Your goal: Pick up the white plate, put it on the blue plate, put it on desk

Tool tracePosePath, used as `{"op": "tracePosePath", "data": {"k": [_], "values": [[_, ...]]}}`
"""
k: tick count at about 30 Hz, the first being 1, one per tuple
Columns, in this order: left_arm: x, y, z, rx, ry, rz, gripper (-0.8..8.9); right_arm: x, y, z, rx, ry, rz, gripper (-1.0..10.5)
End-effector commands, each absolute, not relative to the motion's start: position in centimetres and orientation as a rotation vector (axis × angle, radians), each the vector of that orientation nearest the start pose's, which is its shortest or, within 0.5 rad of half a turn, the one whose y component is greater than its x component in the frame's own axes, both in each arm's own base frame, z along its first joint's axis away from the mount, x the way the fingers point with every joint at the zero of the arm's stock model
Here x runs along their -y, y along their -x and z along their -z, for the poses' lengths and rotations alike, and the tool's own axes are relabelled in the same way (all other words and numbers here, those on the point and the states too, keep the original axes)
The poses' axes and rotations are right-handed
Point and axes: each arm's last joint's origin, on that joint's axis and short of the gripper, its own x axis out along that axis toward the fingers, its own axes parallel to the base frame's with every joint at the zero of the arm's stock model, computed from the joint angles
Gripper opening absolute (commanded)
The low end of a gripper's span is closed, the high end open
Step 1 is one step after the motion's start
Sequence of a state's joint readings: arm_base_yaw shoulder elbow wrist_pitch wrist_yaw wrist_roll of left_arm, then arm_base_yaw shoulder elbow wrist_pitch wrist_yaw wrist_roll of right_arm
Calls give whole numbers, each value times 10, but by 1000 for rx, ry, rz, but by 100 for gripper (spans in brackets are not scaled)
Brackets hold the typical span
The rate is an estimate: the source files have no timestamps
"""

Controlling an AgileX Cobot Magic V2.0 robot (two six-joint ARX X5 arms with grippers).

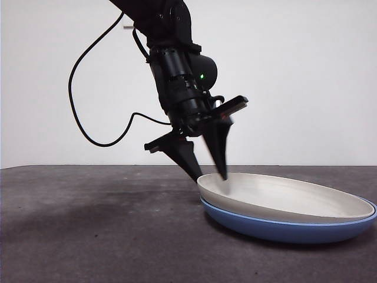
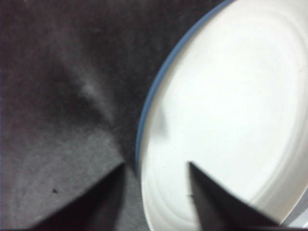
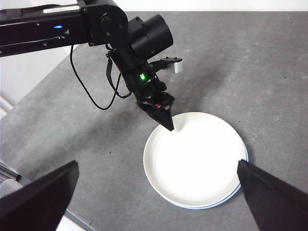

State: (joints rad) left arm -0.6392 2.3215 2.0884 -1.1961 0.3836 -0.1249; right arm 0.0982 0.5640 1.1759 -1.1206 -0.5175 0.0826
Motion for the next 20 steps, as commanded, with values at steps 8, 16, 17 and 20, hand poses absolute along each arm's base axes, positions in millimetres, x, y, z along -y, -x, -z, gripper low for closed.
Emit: {"op": "tracePosePath", "data": {"k": [8,16,17,20], "values": [[293,-371,-244,-1436,-125,804,443,-18,-39,-393,-529,-180,-585,583],[287,-361,-290,-1396,-141,832,446,-18,-38,-392,-543,-182,-583,583],[285,-358,-298,-1378,-139,838,458,-18,-38,-392,-543,-183,-583,583],[279,-348,-321,-1330,-135,854,560,-18,-38,-392,-544,-182,-583,583]]}}
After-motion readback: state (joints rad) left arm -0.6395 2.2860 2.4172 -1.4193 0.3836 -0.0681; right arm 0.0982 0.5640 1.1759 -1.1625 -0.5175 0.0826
